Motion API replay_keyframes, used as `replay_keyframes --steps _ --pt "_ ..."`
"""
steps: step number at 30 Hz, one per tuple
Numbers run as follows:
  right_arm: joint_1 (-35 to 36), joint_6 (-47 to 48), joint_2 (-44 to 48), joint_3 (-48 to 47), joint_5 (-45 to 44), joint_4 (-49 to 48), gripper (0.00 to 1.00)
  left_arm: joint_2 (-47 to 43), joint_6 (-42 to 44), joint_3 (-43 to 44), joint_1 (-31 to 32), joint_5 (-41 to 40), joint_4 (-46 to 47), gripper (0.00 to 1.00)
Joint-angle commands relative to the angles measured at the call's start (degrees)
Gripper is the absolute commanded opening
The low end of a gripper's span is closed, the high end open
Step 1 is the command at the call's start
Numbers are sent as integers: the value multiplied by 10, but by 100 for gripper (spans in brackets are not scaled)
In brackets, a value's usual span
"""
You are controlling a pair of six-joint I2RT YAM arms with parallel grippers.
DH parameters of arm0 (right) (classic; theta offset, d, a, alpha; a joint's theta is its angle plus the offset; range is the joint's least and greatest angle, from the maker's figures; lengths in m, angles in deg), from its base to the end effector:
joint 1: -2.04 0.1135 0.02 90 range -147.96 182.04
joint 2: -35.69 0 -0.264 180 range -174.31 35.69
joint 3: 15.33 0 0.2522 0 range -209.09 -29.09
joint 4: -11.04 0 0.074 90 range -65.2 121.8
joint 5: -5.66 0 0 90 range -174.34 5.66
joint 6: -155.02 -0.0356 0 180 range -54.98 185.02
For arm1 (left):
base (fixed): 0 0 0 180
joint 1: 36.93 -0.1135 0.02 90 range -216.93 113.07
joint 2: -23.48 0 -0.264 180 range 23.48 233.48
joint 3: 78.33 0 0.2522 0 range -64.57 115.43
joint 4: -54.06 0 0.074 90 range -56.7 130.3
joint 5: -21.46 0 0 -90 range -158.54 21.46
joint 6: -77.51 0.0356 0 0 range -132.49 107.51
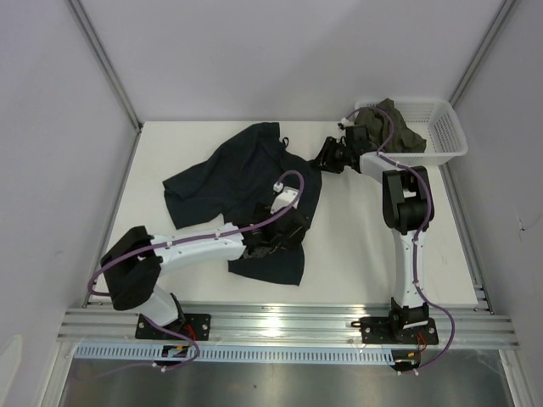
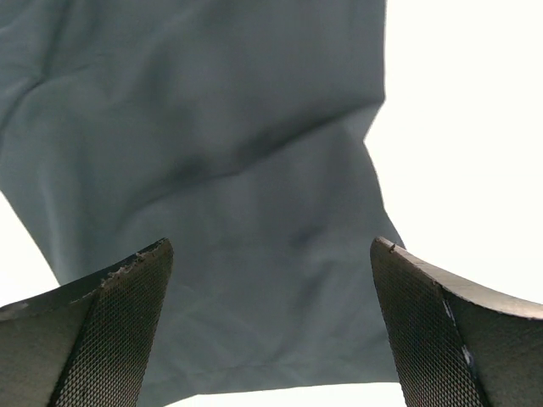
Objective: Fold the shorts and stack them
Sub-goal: Flatten the shorts out
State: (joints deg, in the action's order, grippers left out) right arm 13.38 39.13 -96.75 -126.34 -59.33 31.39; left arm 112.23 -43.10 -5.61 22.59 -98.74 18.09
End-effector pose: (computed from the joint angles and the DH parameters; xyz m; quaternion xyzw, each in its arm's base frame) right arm 0.4992 0.1155 0.1454 0.0251 0.8951 0.3146 0.3148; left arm 0.1783 -0.2677 0.2252 0.1457 0.9051 -0.0485 0.3964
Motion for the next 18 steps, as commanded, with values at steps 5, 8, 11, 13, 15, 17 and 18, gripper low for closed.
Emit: replay_keyframes --steps 5,8,11,13,15,17,18 --pt "1 -7 2 -15 0 -13 0 44 -14 59 58 -10 -28 99" --pt "-3 -3 19 1 -22 -1 0 58 -19 69 81 -7 -40 99" --pt "-6 3 38 17 -33 4 0 67 -23 77 109 3 -58 99" --pt "-7 8 45 22 -35 7 0 71 -25 80 123 11 -65 99" --pt "-8 9 44 22 -36 12 0 82 -32 86 146 16 -78 98" --pt "-9 9 43 21 -35 15 0 94 -39 92 160 21 -85 97" --pt "-9 9 43 22 -35 16 0 110 -43 96 174 18 -91 97"
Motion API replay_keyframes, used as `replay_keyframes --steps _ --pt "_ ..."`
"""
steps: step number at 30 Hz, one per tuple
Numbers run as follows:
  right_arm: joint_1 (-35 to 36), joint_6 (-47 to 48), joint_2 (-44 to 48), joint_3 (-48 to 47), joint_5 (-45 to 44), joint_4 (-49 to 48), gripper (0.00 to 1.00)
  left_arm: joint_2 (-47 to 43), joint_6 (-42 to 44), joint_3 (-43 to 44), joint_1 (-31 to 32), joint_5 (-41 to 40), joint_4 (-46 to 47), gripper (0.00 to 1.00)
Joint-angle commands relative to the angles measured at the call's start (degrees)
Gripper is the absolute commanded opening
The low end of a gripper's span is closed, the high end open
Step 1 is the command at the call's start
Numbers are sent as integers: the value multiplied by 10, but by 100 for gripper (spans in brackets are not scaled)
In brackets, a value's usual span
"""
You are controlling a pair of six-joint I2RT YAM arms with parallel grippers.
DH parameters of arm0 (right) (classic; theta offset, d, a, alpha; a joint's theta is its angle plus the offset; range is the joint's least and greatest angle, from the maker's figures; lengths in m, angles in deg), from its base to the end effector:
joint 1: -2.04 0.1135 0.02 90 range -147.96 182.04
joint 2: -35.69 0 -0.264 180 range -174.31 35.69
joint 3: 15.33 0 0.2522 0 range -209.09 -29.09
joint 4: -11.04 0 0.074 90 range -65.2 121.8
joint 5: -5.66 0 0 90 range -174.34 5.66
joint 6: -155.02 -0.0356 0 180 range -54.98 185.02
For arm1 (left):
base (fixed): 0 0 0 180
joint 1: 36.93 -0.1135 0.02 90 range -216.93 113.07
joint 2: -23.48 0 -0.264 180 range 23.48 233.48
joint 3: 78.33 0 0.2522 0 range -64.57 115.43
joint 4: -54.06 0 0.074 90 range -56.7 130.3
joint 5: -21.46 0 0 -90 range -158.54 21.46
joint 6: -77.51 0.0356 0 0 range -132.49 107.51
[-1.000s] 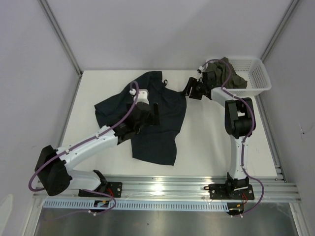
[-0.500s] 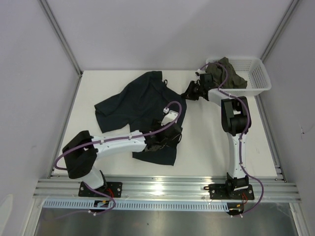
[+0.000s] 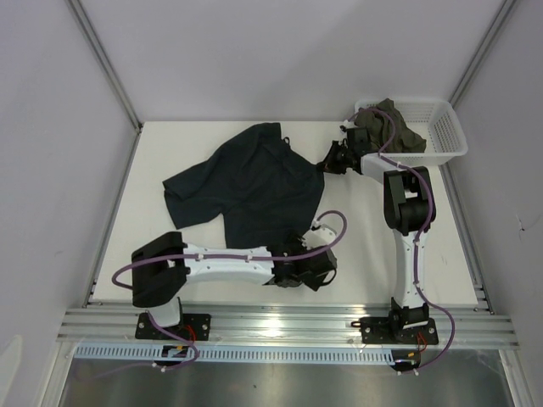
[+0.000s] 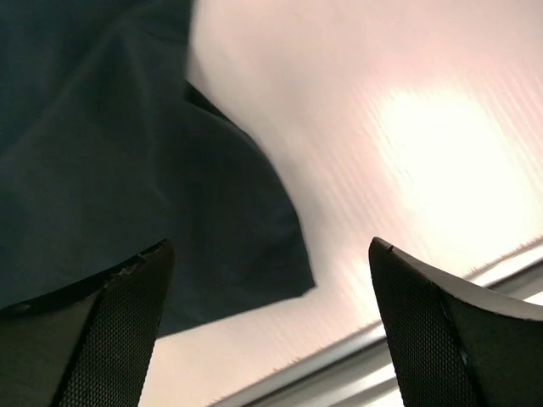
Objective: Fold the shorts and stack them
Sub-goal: Flatten the shorts out
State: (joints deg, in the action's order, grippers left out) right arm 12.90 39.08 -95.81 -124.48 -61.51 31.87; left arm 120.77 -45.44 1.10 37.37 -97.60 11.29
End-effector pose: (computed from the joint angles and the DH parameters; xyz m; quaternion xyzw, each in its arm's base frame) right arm 0.4944 0.1089 0.1422 0.0401 0.9021 0.2953 0.3122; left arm 0.1100 -0.3275 0.2064 0.2711 0.8985 -0.0536 0.3409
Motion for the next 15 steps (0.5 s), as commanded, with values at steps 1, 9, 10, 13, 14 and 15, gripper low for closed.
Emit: replay_keyframes --steps 1,9,10,13,14,15 --pt "-5 11 35 4 -13 10 0 32 -25 30 33 4 -33 96" --pt "-5 11 39 10 -14 15 0 85 -53 31 46 -11 -53 75" --pt "-5 12 40 10 -14 15 0 90 -55 32 46 -14 -57 73" --pt "-6 13 43 10 -15 17 0 97 -63 33 46 -32 -72 62" --pt "-6 15 44 10 -15 18 0 98 -63 34 46 -34 -74 59" --pt "-6 16 44 10 -16 20 0 98 -63 34 46 -35 -77 57"
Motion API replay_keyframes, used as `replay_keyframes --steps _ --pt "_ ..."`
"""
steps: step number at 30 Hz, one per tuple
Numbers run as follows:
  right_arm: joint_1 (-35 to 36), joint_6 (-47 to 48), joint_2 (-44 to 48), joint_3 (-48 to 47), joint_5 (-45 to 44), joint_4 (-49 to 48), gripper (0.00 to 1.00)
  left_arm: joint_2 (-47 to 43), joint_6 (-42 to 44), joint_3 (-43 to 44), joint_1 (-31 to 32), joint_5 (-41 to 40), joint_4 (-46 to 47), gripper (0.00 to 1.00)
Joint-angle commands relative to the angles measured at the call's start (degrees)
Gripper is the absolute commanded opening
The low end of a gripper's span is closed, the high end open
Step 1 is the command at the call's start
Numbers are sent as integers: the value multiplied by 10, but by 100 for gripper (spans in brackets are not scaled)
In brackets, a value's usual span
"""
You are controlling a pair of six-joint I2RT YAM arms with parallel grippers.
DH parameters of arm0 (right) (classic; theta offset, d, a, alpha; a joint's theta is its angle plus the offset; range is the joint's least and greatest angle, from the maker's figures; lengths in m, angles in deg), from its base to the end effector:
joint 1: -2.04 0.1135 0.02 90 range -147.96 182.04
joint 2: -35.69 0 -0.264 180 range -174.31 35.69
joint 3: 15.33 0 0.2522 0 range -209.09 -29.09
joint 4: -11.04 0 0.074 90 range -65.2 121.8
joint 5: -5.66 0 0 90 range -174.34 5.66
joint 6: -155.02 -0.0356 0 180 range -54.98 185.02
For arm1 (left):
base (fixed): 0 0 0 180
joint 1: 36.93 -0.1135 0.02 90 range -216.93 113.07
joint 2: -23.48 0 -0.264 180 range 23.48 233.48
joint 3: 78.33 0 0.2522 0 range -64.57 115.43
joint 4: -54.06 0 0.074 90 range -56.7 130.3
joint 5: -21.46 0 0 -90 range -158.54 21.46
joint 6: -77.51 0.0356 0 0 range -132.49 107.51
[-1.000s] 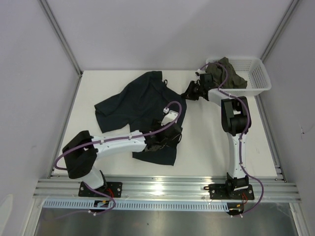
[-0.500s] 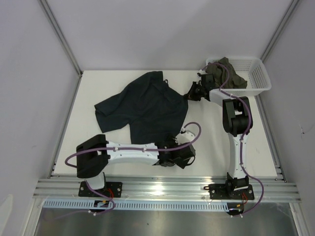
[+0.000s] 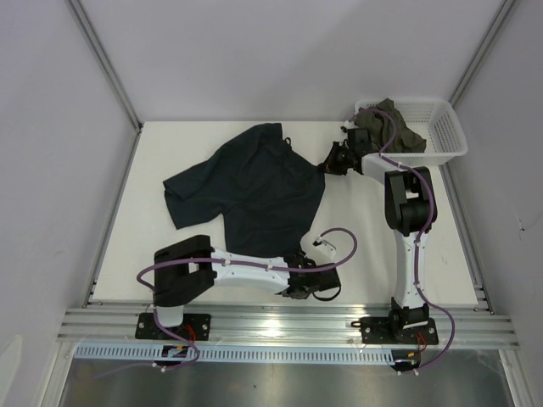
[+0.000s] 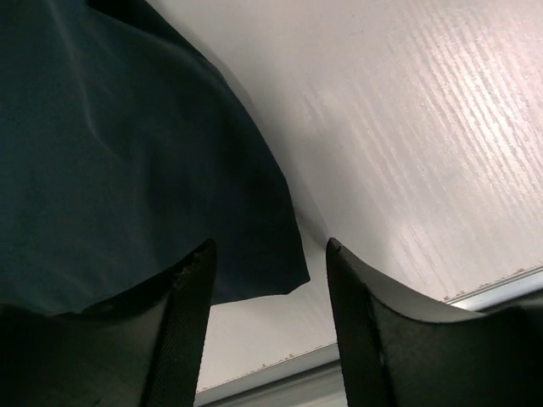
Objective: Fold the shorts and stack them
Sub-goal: Flatten the shorts out
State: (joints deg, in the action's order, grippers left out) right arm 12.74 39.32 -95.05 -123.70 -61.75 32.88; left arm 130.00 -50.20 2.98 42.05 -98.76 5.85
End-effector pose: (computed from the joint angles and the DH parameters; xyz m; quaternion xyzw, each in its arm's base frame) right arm 0.4908 0.1067 0.1430 0.0424 0.9056 0.2906 0.3061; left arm 0.0851 -0.3432 0.1588 0.3015 0.9073 0.0169 0.2926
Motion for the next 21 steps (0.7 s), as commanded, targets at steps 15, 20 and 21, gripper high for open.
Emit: replay_keyframes --steps 15,20,21 --pt "-10 52 64 -86 -105 264 0 -65 43 -26 -1 116 30 0" --pt "-32 50 174 -58 -135 296 0 -227 67 -12 -1 158 -14 0" --pt "-35 50 190 -48 -133 293 0 -245 70 -5 -1 153 -22 0"
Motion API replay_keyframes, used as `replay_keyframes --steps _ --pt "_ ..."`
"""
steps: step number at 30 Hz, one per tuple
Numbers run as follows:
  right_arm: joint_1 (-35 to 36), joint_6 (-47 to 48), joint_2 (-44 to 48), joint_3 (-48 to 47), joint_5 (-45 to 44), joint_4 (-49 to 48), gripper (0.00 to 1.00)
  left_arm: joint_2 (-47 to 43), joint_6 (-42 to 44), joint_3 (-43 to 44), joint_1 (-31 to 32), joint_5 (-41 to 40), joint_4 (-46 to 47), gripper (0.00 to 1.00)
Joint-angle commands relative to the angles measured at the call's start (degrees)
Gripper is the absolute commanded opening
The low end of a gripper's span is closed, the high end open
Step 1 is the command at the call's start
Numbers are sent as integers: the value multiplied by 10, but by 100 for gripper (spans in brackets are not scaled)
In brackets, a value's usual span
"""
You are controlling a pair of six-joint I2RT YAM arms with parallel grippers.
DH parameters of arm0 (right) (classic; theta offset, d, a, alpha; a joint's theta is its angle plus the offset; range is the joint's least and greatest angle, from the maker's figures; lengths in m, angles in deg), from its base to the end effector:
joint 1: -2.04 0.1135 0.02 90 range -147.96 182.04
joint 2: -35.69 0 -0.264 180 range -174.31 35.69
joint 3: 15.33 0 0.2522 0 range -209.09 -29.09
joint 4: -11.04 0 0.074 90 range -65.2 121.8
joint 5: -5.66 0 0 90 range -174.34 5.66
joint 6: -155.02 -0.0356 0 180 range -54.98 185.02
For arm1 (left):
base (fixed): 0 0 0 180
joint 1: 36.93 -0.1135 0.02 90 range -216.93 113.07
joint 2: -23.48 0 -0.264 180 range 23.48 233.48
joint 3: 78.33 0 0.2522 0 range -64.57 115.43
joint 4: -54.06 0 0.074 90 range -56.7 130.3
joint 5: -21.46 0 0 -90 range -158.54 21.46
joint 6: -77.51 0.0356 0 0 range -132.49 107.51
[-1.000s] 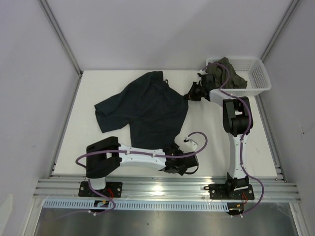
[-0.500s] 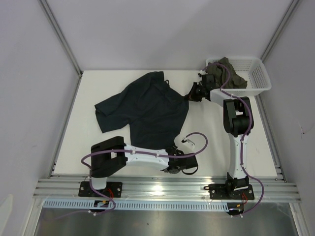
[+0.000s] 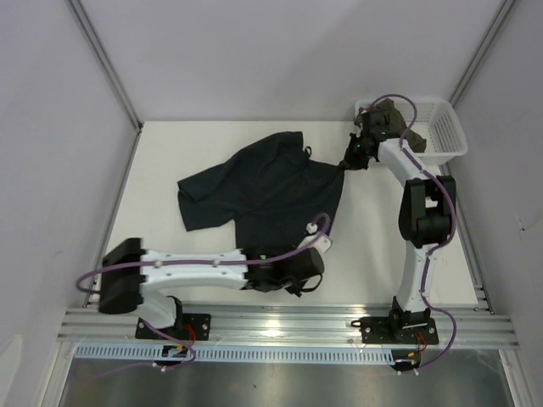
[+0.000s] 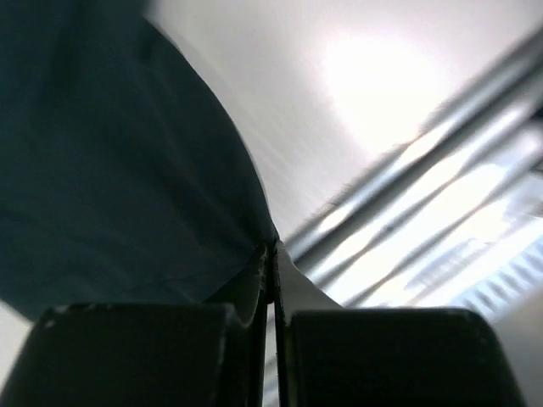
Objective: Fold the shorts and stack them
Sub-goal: Flatten the shorts out
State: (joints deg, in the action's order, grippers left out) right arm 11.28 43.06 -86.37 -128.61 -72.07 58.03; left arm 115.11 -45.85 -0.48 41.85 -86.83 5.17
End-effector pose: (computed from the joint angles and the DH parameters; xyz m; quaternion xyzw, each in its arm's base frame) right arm 0.4633 0.0830 0.2088 0.0740 0.9479 0.1771 0.2544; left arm 0.0736 -0.3136 0.2216 0.3357 0.8995 -0.1073 0.2583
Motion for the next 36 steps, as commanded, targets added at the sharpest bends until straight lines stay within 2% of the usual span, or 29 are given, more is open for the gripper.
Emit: replay_keyframes --steps 1,3,5,7,11,16,22,24,26,27,29,33,36 --pt "-21 14 114 14 -31 40 0 -123 32 32 1 33 -20 0" --pt "-19 25 114 12 -39 68 0 -138 40 24 -10 50 -7 0" --pt "-19 32 108 16 -52 96 0 -134 44 4 -21 114 15 0" --pt "-23 33 131 73 -80 88 0 -122 44 -12 -15 171 45 0" --pt "-45 30 187 159 -88 50 0 -109 37 -34 7 203 87 0" --pt "-69 29 220 216 -123 43 0 -61 44 -26 28 243 128 0" --pt "-78 23 254 260 -213 46 0 -37 59 -17 38 287 149 20" --pt "-81 23 259 267 -225 46 0 -42 66 -27 37 311 163 21" --pt "-84 20 261 271 -228 41 0 -44 65 -28 37 316 166 17" --pt "-84 18 258 265 -232 40 0 -43 64 -34 37 317 167 4" --pt "-83 12 242 244 -238 53 0 -44 59 -36 37 307 167 0" --pt "-46 9 204 156 -321 125 0 -57 56 -44 27 274 160 1" --pt "-23 2 185 111 -374 171 0 -74 49 -60 -10 249 149 10"
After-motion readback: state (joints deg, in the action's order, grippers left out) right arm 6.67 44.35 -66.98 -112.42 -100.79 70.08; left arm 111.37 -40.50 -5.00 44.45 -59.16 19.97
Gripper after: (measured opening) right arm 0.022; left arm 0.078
